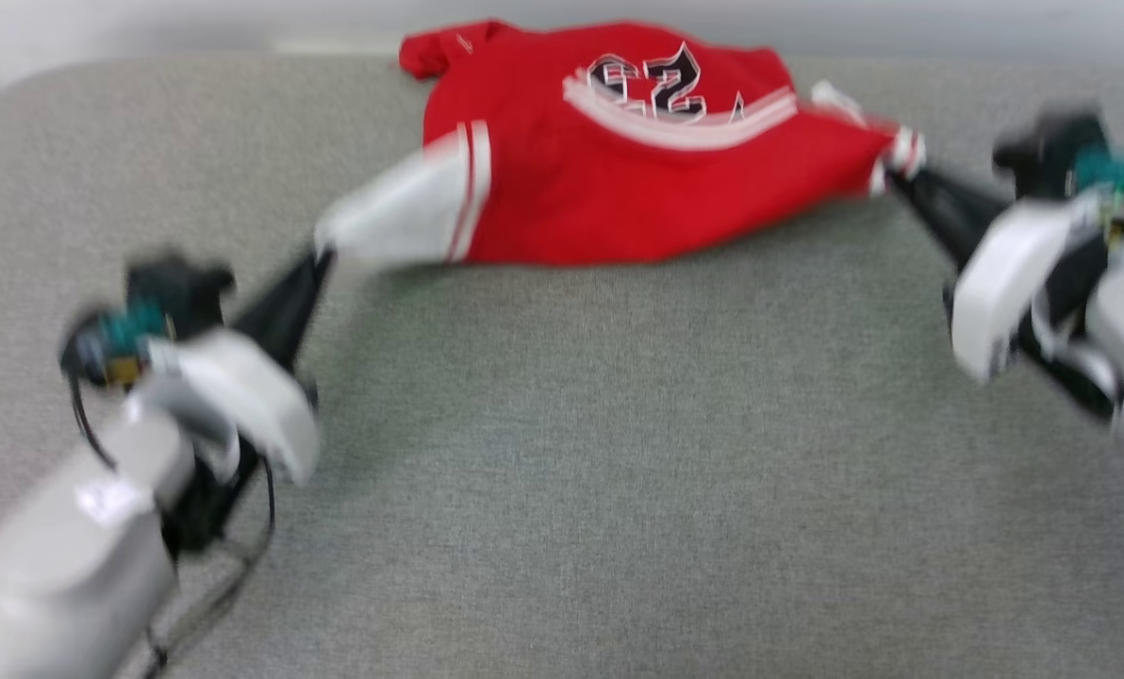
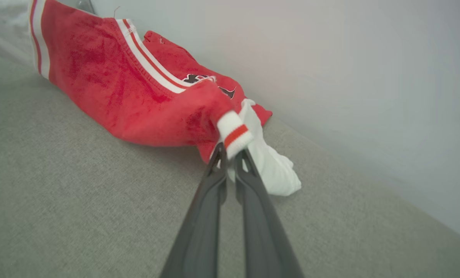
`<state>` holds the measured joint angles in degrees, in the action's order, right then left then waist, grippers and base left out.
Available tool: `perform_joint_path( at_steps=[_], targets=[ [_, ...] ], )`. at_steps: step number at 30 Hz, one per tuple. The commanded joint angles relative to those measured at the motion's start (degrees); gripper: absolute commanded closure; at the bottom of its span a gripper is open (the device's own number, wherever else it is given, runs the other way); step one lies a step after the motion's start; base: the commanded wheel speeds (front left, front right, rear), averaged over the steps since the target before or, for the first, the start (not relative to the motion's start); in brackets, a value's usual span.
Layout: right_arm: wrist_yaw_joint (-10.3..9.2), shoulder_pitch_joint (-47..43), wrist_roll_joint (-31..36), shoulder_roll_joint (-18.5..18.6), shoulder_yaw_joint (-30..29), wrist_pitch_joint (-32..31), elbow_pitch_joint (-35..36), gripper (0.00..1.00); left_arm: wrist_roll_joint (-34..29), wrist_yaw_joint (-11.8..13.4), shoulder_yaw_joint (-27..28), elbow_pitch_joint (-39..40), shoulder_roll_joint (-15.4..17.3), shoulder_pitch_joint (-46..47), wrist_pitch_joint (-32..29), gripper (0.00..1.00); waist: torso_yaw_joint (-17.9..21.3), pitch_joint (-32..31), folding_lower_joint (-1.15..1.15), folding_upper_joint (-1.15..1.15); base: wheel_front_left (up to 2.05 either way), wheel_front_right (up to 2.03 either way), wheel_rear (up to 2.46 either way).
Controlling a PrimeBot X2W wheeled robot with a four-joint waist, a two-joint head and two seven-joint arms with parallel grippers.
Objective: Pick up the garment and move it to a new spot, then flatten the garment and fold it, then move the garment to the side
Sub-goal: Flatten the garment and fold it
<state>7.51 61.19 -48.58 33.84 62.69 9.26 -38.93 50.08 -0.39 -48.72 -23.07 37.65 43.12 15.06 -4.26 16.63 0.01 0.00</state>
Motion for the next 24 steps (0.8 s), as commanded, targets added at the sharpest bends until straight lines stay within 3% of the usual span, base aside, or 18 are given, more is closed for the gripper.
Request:
perform_joint_path(
  at_steps=[1, 11, 18, 19, 24],
  targets=[
    [-0.04, -3.8, -0.4, 1.0, 0.1, 0.6, 1.0, 1.00, 0.8, 0.8, 0.4, 1.4, 0.8, -3.9, 0.1, 1.00, 0.1, -2.9, -0.01, 0.00, 0.00, 0.00, 0.00],
    [-0.04, -27.9, -0.9, 5.4, -5.8, 3.4, 5.9, 1.00, 1.9, 5.4, 2.8, 7.0, 2.2, -25.7, 0.1, 1.00, -0.3, -8.8, -0.01, 0.00, 0.00, 0.00, 0.00],
    [-0.04, -44.7, 1.1, 5.1, -14.0, 3.9, 9.5, 1.00, 3.3, 6.6, 3.5, 8.0, 2.0, -34.0, 0.1, 1.00, -0.1, -11.9, -0.01, 0.00, 0.00, 0.00, 0.00],
    [-0.04, -51.3, 2.6, 4.6, -18.0, 3.4, 11.5, 1.00, 3.3, 7.2, 3.8, 8.1, 2.5, -36.7, 0.1, 1.00, 0.0, -12.6, -0.01, 0.00, 0.00, 0.00, 0.00],
    [-0.04, -59.4, 4.7, 4.0, -24.2, 1.3, 15.6, 1.00, 3.4, 8.1, 4.8, 8.6, 3.0, -39.9, 0.1, 1.00, 0.0, -13.3, -0.01, 0.00, 0.00, 0.00, 0.00]
  ],
)
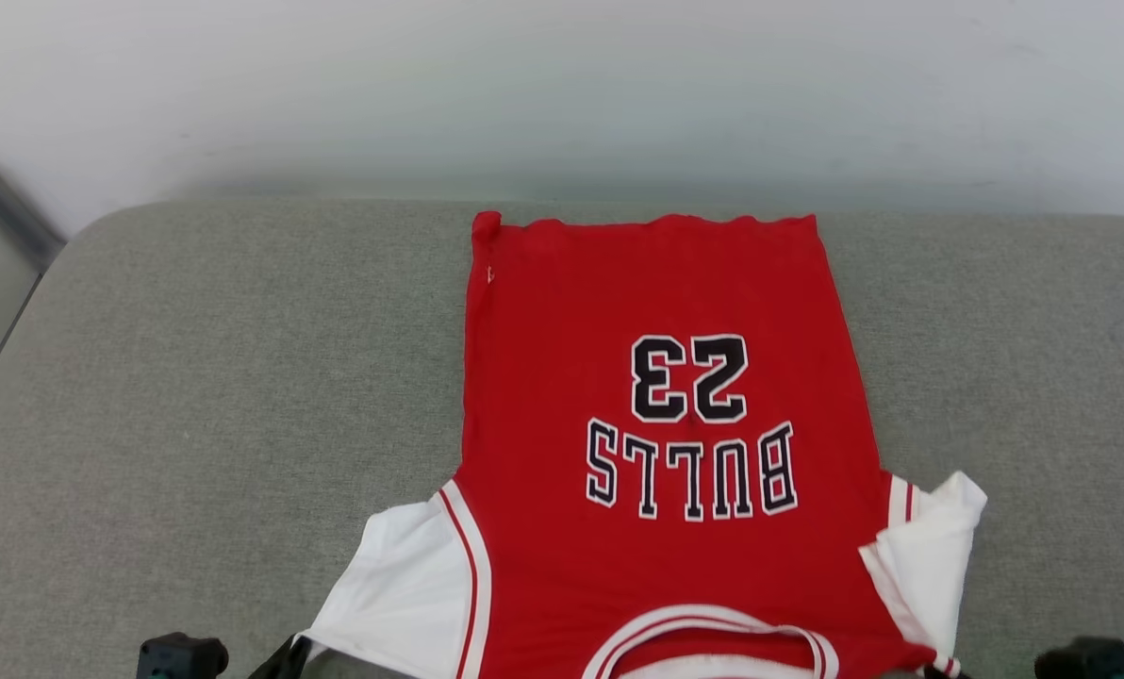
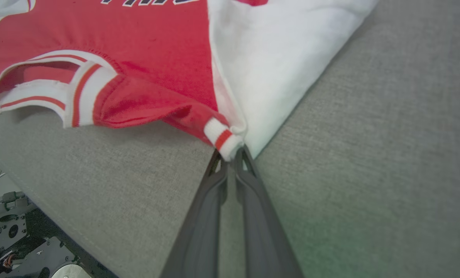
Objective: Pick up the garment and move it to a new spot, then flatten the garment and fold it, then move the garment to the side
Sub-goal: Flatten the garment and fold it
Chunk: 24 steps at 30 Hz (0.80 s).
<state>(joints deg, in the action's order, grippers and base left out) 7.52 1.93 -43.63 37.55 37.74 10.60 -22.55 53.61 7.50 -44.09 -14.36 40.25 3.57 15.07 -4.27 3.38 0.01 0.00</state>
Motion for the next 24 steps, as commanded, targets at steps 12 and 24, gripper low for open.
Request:
perform_joint_path(
  at_steps=[12, 24],
  targets=[
    [-0.05, -14.8, 10.1, -5.6, -16.9, -12.5, 13.8, 0.00, -1.6, 0.7, 2.2, 2.1, 0.0, -2.5, 0.1, 1.00, -0.1, 0.0, -0.01, 0.00, 0.00, 0.00, 0.00],
    [-0.05, -1.3, 18.8, -2.5, -36.1, -23.0, 35.0, 0.00, -6.7, 2.0, 5.9, 8.0, -1.3, -0.2, 0.1, 1.00, -1.9, 4.2, -0.01, 0.00, 0.00, 0.00, 0.00]
  ],
)
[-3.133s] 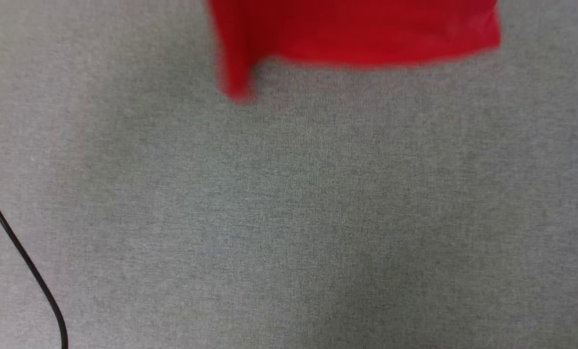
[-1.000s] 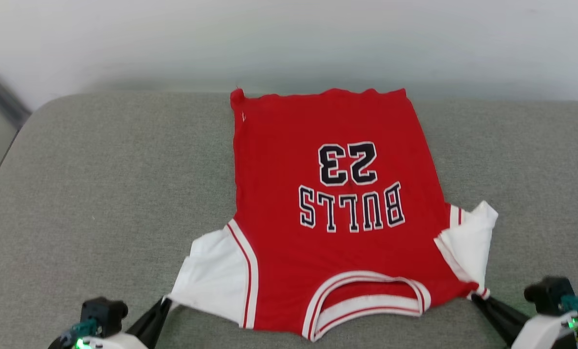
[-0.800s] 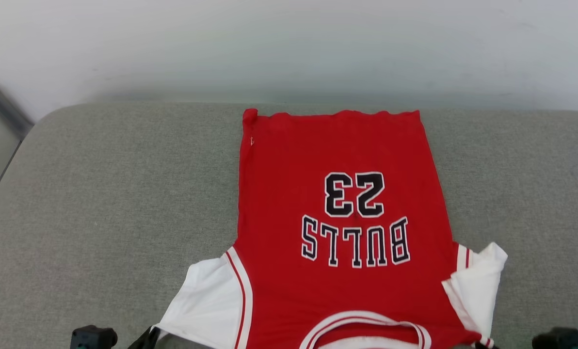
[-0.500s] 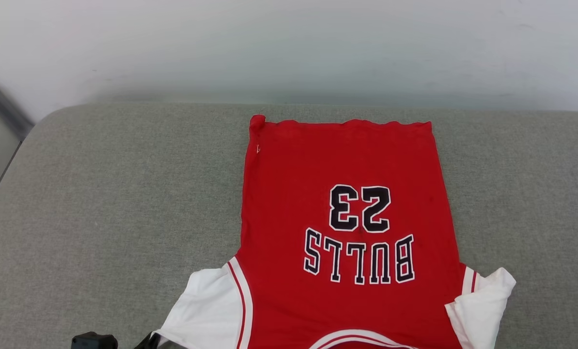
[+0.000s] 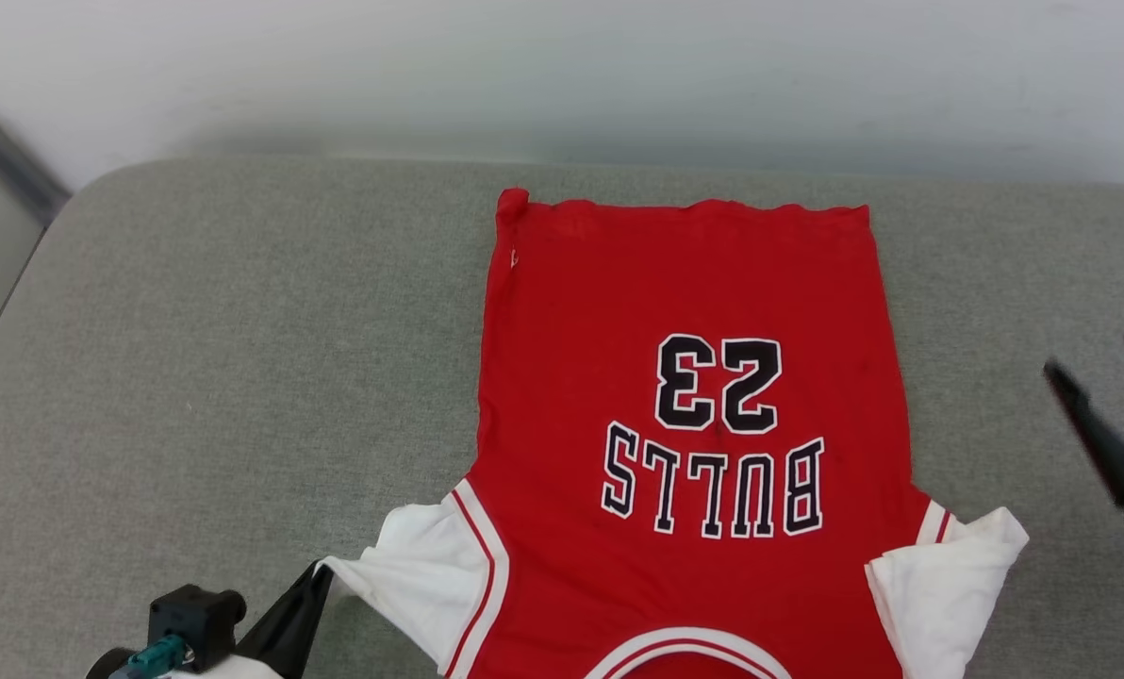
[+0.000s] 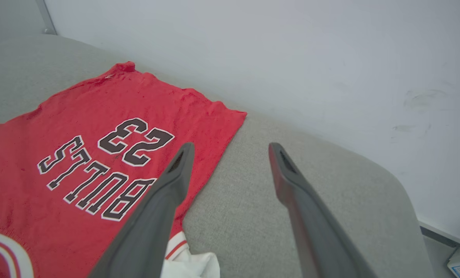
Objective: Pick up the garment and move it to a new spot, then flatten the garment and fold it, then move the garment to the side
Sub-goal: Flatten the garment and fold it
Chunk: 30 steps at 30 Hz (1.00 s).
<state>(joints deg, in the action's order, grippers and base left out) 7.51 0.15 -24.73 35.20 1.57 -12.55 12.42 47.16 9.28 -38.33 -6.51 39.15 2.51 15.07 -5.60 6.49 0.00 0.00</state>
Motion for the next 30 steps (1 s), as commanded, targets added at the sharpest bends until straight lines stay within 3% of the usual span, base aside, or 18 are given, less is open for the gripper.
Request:
perform_joint_path(
  at_steps=[1, 6, 13, 18, 22, 26, 30],
  targets=[
    [-0.04, 3.6, -0.6, 0.3, -0.6, -1.3, 0.8, 0.00, -0.7, 0.3, 0.4, 0.9, -0.3, 1.2, 0.1, 1.00, -1.0, 2.0, 0.00, 0.00, 0.00, 0.00, 0.00],
    [-0.04, 21.3, -1.3, 4.2, -0.6, -9.2, -0.7, 0.00, -3.4, 0.2, 1.1, 4.0, -1.4, 4.0, 0.1, 1.00, -3.7, 7.8, 0.00, 0.00, 0.00, 0.00, 0.00],
    [-0.04, 45.7, -3.4, 7.8, 9.4, -27.0, -11.0, 0.00, -6.7, -0.1, 2.1, 6.5, -3.5, 7.2, 0.1, 1.00, -7.1, 15.4, 0.00, 0.00, 0.00, 0.00, 0.00],
    [-0.04, 57.4, -7.1, 8.0, 16.4, -44.3, -19.3, 0.00, -8.9, -0.6, 3.0, 8.3, -4.8, 8.7, 0.1, 1.00, -9.0, 20.2, 0.00, 0.00, 0.00, 0.00, 0.00],
    [-0.04, 63.4, -7.7, 6.6, 17.4, -54.8, -25.4, 0.00, -10.5, -1.1, 3.3, 9.7, -5.7, 10.2, 0.1, 1.00, -10.4, 23.8, 0.00, 0.00, 0.00, 0.00, 0.00],
    [-0.03, 67.5, -4.1, 5.0, 16.0, -60.7, -30.0, 0.00, -11.5, -1.8, 3.4, 10.1, -6.6, 11.6, 0.1, 1.00, -11.6, 27.3, 0.00, 0.00, 0.00, 0.00, 0.00],
    [-0.03, 68.7, -1.1, 2.1, 13.9, -61.9, -33.0, 0.00, -12.3, -2.4, 3.8, 10.4, -7.5, 12.7, 0.1, 1.00, -12.6, 30.0, 0.00, 0.00, 0.00, 0.00, 0.00]
  ],
)
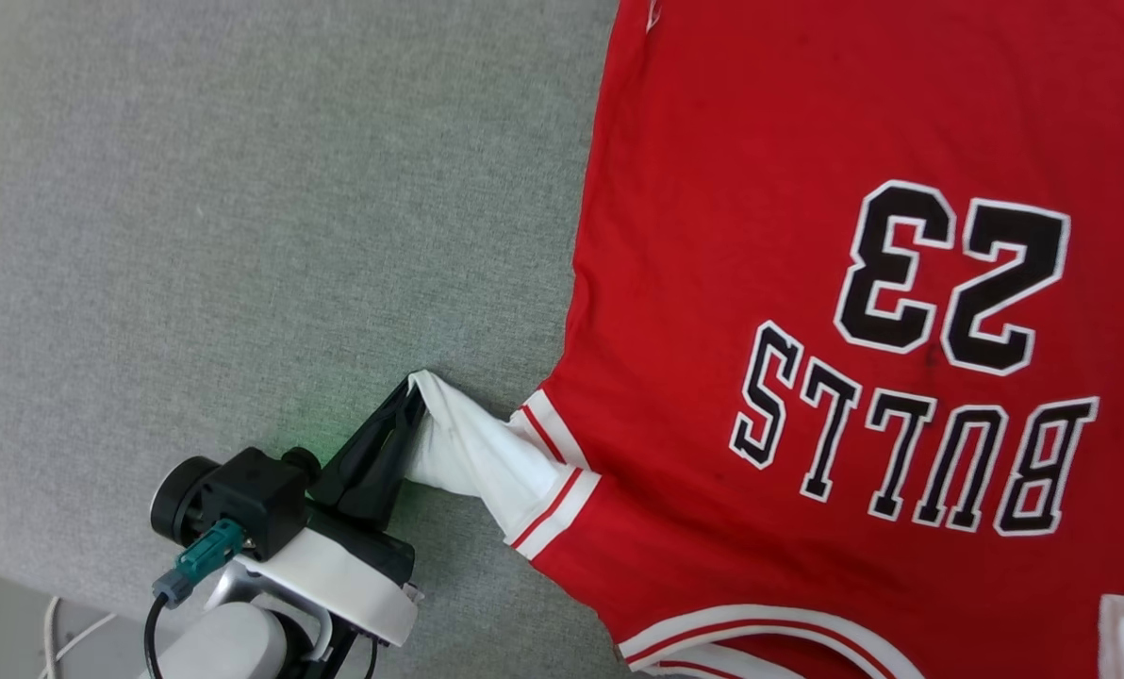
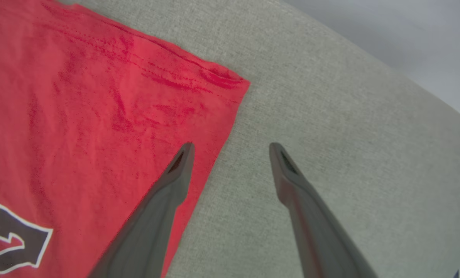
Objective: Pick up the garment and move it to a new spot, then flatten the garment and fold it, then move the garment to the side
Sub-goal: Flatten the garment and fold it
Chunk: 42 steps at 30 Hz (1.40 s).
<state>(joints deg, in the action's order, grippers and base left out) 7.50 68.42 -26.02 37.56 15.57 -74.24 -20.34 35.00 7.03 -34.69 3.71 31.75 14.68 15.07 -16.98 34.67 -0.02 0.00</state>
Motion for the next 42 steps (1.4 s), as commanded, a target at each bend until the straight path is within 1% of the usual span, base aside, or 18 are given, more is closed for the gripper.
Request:
perform_joint_path(
  at_steps=[1, 5, 7, 10, 11, 12, 17, 19, 23, 24, 28, 33, 36, 37, 38, 39, 40, 42],
  targets=[
    [-0.02, 0.2, 1.0, -0.7, -0.5, -0.2, -0.9, 0.00, -0.3, -0.2, 0.3, 0.2, -0.5, 0.8, 0.1, 1.00, -1.4, 2.3, 0.02, 0.00, 0.00, 0.00, 0.00],
    [-0.01, -2.8, 2.9, -2.2, -0.5, -0.4, -3.4, 0.00, -1.1, -0.8, 0.7, 0.1, -1.3, 1.1, 0.1, 1.00, -1.8, 3.7, 0.02, 0.00, 0.00, 0.00, 0.00],
    [-0.01, -5.3, 2.9, -2.2, 0.7, -1.1, -4.4, 0.00, -1.3, -0.9, 0.9, -0.2, -1.6, 1.2, 0.1, 1.00, -1.9, 4.1, 0.02, 0.00, 0.00, 0.00, 0.00],
    [-0.01, -7.8, 1.9, -1.8, 0.9, -1.2, -5.2, 0.00, -1.7, -1.2, 1.0, -0.5, -1.9, 1.3, 0.1, 1.00, -1.8, 4.3, 0.02, 0.00, 0.00, 0.00, 0.00],
    [-0.01, -8.1, 1.6, -1.5, 0.9, -1.0, -5.2, 0.64, -1.9, -1.3, 1.1, -0.7, -2.1, 1.3, 0.1, 1.00, -1.8, 4.2, 0.02, 0.00, 0.00, 0.00, 0.00],
    [-0.01, -8.0, 1.3, -1.4, 0.7, -0.4, -4.9, 1.00, -2.0, -1.3, 1.0, -0.9, -2.2, 1.4, 0.1, 1.00, -1.7, 4.1, 0.02, 0.00, 0.00, 0.00, 0.00],
    [-0.03, -4.3, 0.3, -1.6, -1.3, 4.0, -3.8, 1.00, -2.1, -1.2, 1.6, -1.3, -2.2, 0.3, 0.1, 1.00, -0.4, 1.7, 0.02, 0.00, 0.00, 0.00, 0.00],
    [-0.03, -3.5, -0.3, -1.2, -0.3, 5.6, -3.0, 1.00, -2.2, -1.0, 1.8, -1.5, -2.1, -0.5, 0.1, 1.00, 0.2, 0.0, 0.02, 0.00, 0.00, 0.00, 0.00],
    [-0.03, -3.8, -4.0, -0.1, 0.6, 8.9, -1.5, 1.00, -2.0, -0.6, 2.3, -1.8, -1.6, -1.8, 0.1, 1.00, 1.8, -4.3, 0.02, 0.00, 0.00, 0.00, 0.00],
    [-0.03, -3.8, -4.0, -0.1, 0.6, 8.9, -1.5, 1.00, -2.0, -0.6, 2.3, -1.8, -1.6, -1.8, 0.1, 1.00, 1.8, -4.3, 0.02, 0.00, 0.00, 0.00, 0.00],
    [-0.02, -7.6, -8.1, 4.1, 3.9, 10.7, 2.1, 1.00, -1.5, 0.2, 2.6, -1.7, -0.8, -4.0, -0.1, 1.00, 3.4, -8.8, 0.02, 0.00, 0.00, 0.00, 0.00],
    [-0.03, -16.7, -14.6, 10.9, 7.3, 13.4, 9.5, 1.00, -0.5, 1.8, 3.2, -1.0, 0.4, -7.3, -0.6, 1.00, 5.8, -14.1, 0.02, 0.00, 0.00, 0.00, 0.00],
    [-0.03, -23.9, -18.0, 14.8, 7.8, 15.4, 13.6, 1.00, 0.2, 2.8, 3.7, -0.4, 1.3, -9.5, -0.8, 1.00, 7.2, -16.6, 0.02, 0.00, 0.00, 0.00, 0.00],
    [-0.03, -29.2, -20.2, 17.3, 7.3, 16.9, 15.8, 1.00, 0.6, 3.3, 4.1, -0.1, 1.8, -10.7, -1.0, 1.00, 8.1, -17.9, 0.02, 0.00, 0.00, 0.00, 0.00],
    [-0.03, -32.0, -21.1, 18.4, 6.8, 17.9, 16.6, 1.00, 0.8, 3.5, 4.2, 0.0, 2.1, -11.3, -1.0, 1.00, 8.4, -18.3, 0.02, 0.00, 0.00, 0.00, 0.00],
    [-0.02, -34.7, -21.9, 19.1, 6.2, 18.9, 17.2, 1.00, 0.9, 3.7, 4.4, 0.2, 2.3, -11.8, -1.0, 1.00, 8.7, -18.8, 0.02, 0.00, 0.00, 0.00, 0.00],
    [-0.02, -34.7, -21.9, 19.1, 6.2, 18.9, 17.2, 1.00, 0.9, 3.7, 4.4, 0.2, 2.3, -11.8, -1.0, 1.00, 8.7, -18.8, 0.02, 0.00, 0.00, 0.00, 0.00],
    [-0.02, -40.6, -23.4, 20.3, 4.8, 21.1, 18.0, 1.00, 1.2, 4.0, 4.7, 0.4, 2.7, -12.7, -0.9, 1.00, 9.2, -19.4, 0.02, 0.00, 0.00, 0.00, 0.00]
  ],
)
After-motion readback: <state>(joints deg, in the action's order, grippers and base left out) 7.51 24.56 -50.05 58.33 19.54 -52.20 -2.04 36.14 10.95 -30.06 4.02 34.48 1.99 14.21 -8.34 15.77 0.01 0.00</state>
